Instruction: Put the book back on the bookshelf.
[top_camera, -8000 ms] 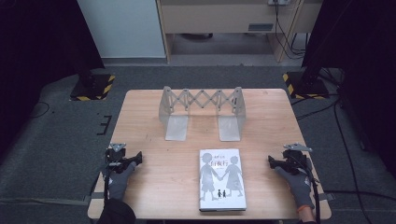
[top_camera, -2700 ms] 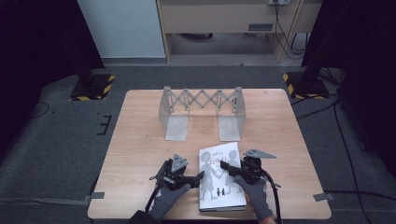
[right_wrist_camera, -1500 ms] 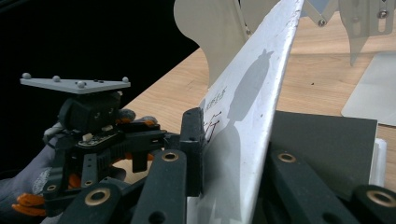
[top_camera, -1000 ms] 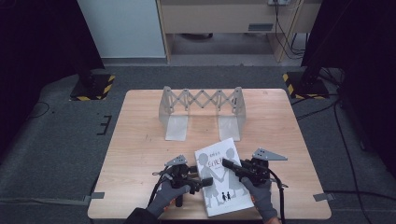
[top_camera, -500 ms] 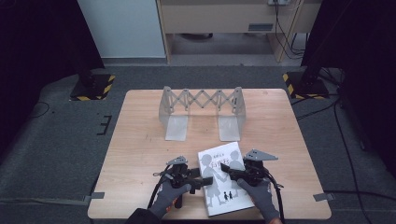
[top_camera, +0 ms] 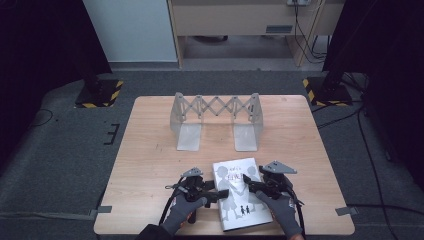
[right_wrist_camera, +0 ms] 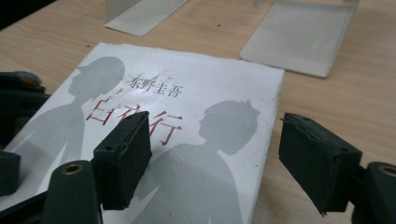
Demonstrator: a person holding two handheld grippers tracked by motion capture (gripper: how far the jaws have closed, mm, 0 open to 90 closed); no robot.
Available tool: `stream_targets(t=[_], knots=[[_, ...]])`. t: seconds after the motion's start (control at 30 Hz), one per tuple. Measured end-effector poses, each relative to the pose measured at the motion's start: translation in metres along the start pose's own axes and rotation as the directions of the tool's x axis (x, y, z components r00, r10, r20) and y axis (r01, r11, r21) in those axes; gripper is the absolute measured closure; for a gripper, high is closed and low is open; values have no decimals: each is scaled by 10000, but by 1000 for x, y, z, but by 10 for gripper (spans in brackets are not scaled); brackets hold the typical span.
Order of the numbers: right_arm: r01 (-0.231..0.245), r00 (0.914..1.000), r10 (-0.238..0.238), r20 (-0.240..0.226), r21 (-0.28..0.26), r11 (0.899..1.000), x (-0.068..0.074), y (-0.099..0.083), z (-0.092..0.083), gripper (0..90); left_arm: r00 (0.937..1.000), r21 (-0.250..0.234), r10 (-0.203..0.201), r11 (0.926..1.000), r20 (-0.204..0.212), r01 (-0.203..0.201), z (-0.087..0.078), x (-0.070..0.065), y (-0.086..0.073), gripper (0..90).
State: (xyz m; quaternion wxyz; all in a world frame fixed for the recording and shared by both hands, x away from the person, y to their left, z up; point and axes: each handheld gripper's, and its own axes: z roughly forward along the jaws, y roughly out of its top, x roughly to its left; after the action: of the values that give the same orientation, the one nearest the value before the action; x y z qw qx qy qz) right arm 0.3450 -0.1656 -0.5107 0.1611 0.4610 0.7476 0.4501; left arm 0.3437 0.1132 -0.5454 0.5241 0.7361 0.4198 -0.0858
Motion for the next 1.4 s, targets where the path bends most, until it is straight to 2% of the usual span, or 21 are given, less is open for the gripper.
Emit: stream_targets(t=[0.03, 0.13, 0.27, 0.3, 0.47, 0.63, 0.67, 0.77, 0.93, 0.97, 1.07, 1.17, 1.23, 1.33, 1.37, 1.4], knots=[[-443, 9986, 445, -275, 105, 9990, -4, -2, 0, 245, 10000, -8, -47, 10000, -27, 47, 0, 0, 0, 139], [-1123, 9914, 1147, -625, 402, 9929, -11, -5, -1, 205, 10000, -11, -64, 10000, -26, 64, 0, 0, 0, 138], [-1996, 9685, 2090, -1354, 796, 9766, -16, -11, 1, 201, 10000, -19, -81, 10000, -31, 81, 0, 0, 0, 138], [-2029, 9649, 2143, -1517, 871, 9753, -15, -11, 3, 201, 9999, -20, -110, 9999, -40, 110, 1, -1, 0, 137], [-1845, 9682, 1941, -1581, 731, 9801, -11, -11, 5, 215, 9999, 4, -151, 9999, -56, 151, 1, -1, 1, 134], [-1792, 9707, 1873, -1508, 654, 9816, -10, -11, 5, 214, 9993, 97, -144, 9998, -347, 148, 4, -5, 3, 109], [-1786, 9720, 1859, -1434, 625, 9819, -8, -11, 5, 215, 9984, 181, -103, 9998, -559, 114, 6, -8, 4, 99], [-1736, 9736, 1801, -1400, 579, 9831, -8, -10, 5, 217, 9973, 267, -84, 9996, -733, 104, 8, -11, 5, 82], [-1796, 9738, 1854, -1314, 546, 9822, -9, -9, 3, 275, 9975, 337, -67, 9994, -700, 90, 8, -11, 6, 82], [-2060, 9682, 2123, -1323, 594, 9767, -11, -8, 1, 319, 9976, 253, -119, 9996, -687, 137, 7, -10, 5, 92], [-2013, 9696, 2071, -1305, 559, 9779, -12, -7, 1, 338, 9966, -75, -516, 9987, -635, 513, 5, -7, 3, 131], [-2119, 9682, 2163, -1256, 472, 9762, -12, -6, -1, 393, 9955, -185, -753, 9971, -576, 743, 3, -5, 3, 158], [-2274, 9649, 2306, -1255, 390, 9730, -13, -5, -3, 427, 9956, -274, -736, 9970, -578, 721, 3, -6, 3, 163], [-2226, 9662, 2220, -1307, 97, 9749, -13, -3, -5, 445, 9960, -447, -677, 9969, -589, 651, 0, -6, 5, 193], [-2233, 9660, 2204, -1350, -69, 9747, -12, -2, -7, 454, 9970, -685, -507, 9966, -580, 467, -5, -7, 9, 208], [-2233, 9660, 2204, -1350, -69, 9747, -12, -2, -7, 454, 9970, -685, -507, 9966, -580, 467, -5, -7, 9, 226]])
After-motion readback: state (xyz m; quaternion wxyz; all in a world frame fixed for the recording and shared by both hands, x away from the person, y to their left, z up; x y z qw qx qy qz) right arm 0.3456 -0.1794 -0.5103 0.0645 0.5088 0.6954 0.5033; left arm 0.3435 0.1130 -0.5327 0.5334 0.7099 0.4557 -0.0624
